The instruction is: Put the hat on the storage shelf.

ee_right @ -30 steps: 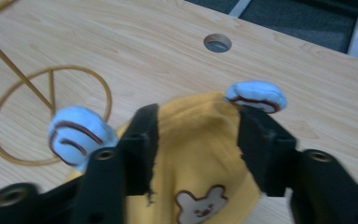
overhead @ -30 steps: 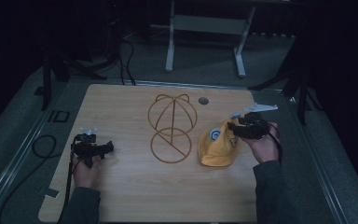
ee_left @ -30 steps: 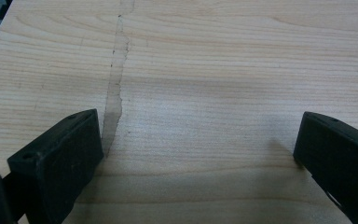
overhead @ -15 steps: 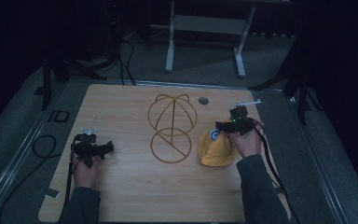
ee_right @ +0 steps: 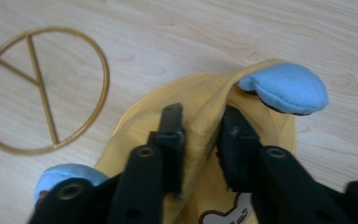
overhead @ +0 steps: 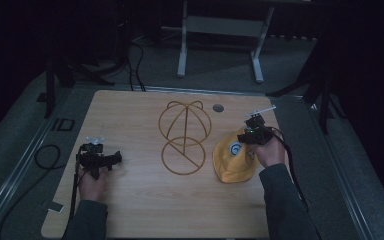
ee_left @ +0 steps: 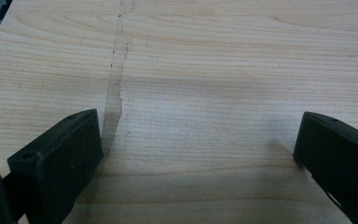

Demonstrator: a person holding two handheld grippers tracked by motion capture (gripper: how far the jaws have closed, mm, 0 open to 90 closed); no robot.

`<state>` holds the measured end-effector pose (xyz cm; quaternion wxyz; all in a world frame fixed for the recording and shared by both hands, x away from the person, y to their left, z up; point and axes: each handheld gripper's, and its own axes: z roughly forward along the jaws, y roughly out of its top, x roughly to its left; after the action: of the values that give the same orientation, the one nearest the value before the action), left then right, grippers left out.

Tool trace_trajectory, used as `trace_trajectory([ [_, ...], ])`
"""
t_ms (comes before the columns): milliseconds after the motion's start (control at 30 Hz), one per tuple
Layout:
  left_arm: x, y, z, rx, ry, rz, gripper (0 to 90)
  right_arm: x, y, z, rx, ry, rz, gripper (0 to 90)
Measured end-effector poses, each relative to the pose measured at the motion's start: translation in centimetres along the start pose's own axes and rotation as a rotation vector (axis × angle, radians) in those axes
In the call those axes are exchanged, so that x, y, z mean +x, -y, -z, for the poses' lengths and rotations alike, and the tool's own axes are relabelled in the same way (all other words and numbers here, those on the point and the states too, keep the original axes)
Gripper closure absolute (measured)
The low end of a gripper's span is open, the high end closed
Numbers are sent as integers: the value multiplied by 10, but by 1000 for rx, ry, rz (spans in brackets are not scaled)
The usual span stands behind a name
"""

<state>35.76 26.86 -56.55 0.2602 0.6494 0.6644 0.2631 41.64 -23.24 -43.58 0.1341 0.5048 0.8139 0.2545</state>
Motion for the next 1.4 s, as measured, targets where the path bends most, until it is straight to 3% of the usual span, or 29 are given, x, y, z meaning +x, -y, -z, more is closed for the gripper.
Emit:
trace_trajectory([
  [133,0,0,0,0,0,0,11,0,-2,0,18,-8,35,790],
  [167,0,0,0,0,0,0,11,0,-4,1,33,-9,68,807],
  [267,0,0,0,0,0,0,11,1,-4,1,40,-4,83,816],
  [333,0,0,0,0,0,0,11,2,-7,1,49,2,156,832],
  [433,0,0,0,0,0,0,11,2,-10,1,51,-12,220,837],
  [567,0,0,0,0,0,0,11,0,-12,1,62,-27,292,841],
  [633,0,0,0,0,0,0,11,-2,-14,2,65,-25,306,841],
  [833,0,0,0,0,0,0,11,-5,-17,7,47,-50,399,842],
  [1400,0,0,0,0,0,0,11,-14,-28,22,39,-68,548,842],
])
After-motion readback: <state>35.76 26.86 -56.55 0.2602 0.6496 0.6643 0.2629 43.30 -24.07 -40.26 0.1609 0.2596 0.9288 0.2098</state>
